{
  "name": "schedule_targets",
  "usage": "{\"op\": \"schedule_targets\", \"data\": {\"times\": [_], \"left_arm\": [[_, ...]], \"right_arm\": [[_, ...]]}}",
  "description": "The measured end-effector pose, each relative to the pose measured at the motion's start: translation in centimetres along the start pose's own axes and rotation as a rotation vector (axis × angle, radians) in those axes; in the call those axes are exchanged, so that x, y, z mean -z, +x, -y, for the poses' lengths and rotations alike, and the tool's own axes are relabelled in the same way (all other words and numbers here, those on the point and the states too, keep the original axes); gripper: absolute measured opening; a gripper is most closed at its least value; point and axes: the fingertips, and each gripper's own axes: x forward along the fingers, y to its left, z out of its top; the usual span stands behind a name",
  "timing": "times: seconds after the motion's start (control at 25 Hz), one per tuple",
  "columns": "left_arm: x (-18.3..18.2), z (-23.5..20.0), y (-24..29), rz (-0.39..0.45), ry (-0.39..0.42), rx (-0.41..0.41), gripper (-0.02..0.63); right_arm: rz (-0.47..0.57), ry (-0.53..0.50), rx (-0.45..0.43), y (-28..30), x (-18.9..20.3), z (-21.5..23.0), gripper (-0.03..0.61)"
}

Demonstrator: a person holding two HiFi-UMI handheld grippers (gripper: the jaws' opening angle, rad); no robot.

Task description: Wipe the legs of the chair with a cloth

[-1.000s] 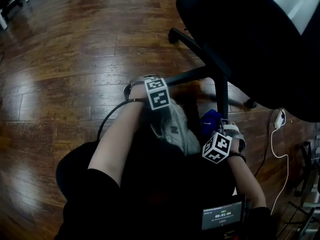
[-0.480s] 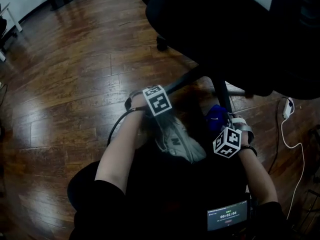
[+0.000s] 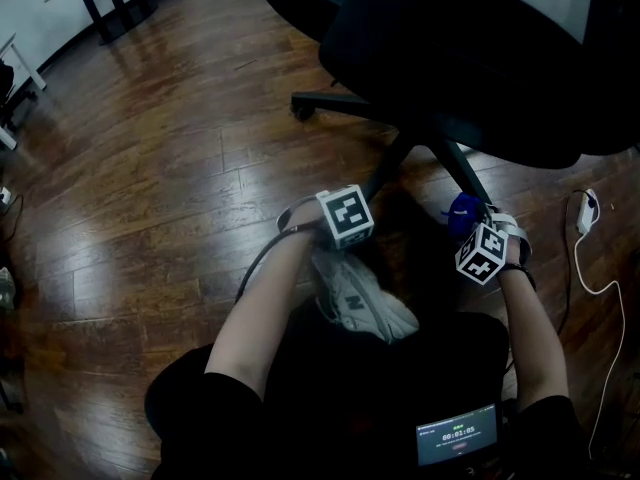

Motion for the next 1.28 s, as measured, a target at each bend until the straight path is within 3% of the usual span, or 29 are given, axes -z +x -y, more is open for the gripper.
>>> {"op": "schedule_targets", "data": {"times": [0.16, 0.28, 0.4, 0.48, 0.56, 0.68, 0.8, 0.88, 0.96, 1.08, 1.16, 1.28], "left_arm": [[-1.8, 0.5, 0.6, 0.003, 0.042, 0.070, 0.286], [-2.6, 1.1, 1.1, -0.078, 0.087, 0.064, 0.304], [-3.2, 2.2, 1.3, -0.119, 0.224, 0.073, 0.296], [-4.7, 4.4, 2.0, -0.066, 0.325, 0.144, 0.272], [-6.4, 6.5, 2.6, 0.020, 0.375, 0.225, 0.272], [-6.7, 7.3, 2.4, 0.049, 0.399, 0.280, 0.273], [-6.1, 8.3, 2.3, 0.064, 0.393, 0.368, 0.273], [-5.5, 7.7, 1.6, 0.120, 0.366, 0.397, 0.275], [-5.2, 5.7, 0.1, 0.232, 0.316, 0.343, 0.294], [-4.7, 0.6, -3.5, 0.397, 0.294, 0.073, 0.304], [-3.3, -4.0, -5.6, 0.431, 0.260, -0.115, 0.304], [-1.5, -10.7, -8.1, 0.449, 0.167, -0.295, 0.304]], "right_arm": [[0.025, 0.195, -0.104, 1.1, 2.4, -2.0, 0.083], [0.160, 0.277, -0.046, -0.5, 0.8, -2.0, 0.080], [0.344, 0.376, -0.013, -3.5, -3.7, -0.1, 0.080], [0.445, 0.422, -0.019, -5.1, -6.5, 0.3, 0.080], [0.509, 0.446, -0.030, -6.0, -8.4, 0.1, 0.080], [0.578, 0.502, -0.077, -6.9, -9.5, -0.9, 0.080], [0.615, 0.471, -0.089, -8.2, -10.4, -2.0, 0.080], [0.623, 0.458, -0.080, -8.5, -10.8, -1.9, 0.081], [0.628, 0.480, -0.091, -8.6, -11.0, -1.8, 0.081], [0.651, 0.481, -0.107, -9.6, -12.5, -1.8, 0.081], [0.688, 0.458, -0.113, -10.3, -14.5, -1.9, 0.081], [0.706, 0.404, -0.127, -9.9, -17.2, -2.7, 0.081]]}}
